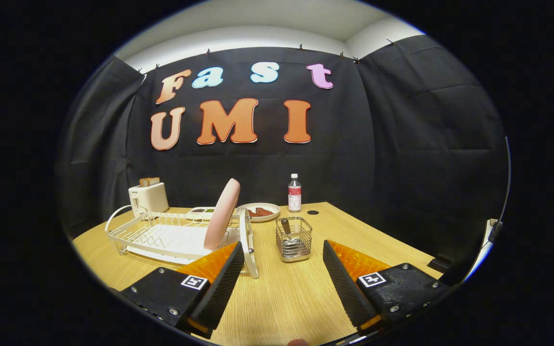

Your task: Take the plate from the dish rack, then take the spoon from the basket and place it into the plate.

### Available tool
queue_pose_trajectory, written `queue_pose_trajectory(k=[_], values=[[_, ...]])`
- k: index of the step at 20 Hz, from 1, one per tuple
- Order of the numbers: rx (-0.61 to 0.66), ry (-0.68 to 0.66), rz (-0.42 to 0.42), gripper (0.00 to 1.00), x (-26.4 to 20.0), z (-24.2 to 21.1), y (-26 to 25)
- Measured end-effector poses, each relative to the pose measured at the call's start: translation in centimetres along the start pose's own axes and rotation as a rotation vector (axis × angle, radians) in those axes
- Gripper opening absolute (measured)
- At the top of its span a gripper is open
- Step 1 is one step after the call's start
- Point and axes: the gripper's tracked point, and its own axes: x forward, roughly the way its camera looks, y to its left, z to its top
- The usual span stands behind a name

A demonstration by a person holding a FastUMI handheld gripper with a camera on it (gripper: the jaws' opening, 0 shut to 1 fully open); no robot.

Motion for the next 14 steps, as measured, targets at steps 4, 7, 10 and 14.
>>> queue_pose_trajectory(k=[4,7,10,14], values=[[0.011,-0.002,0.036,0.98,0.7,1.4,0.9],[-0.001,-0.01,0.061,0.98,1.1,2.6,1.9],[-0.021,-0.012,0.079,0.98,1.4,3.8,2.8],[-0.036,-0.016,0.097,0.98,2.1,6.0,4.3]])
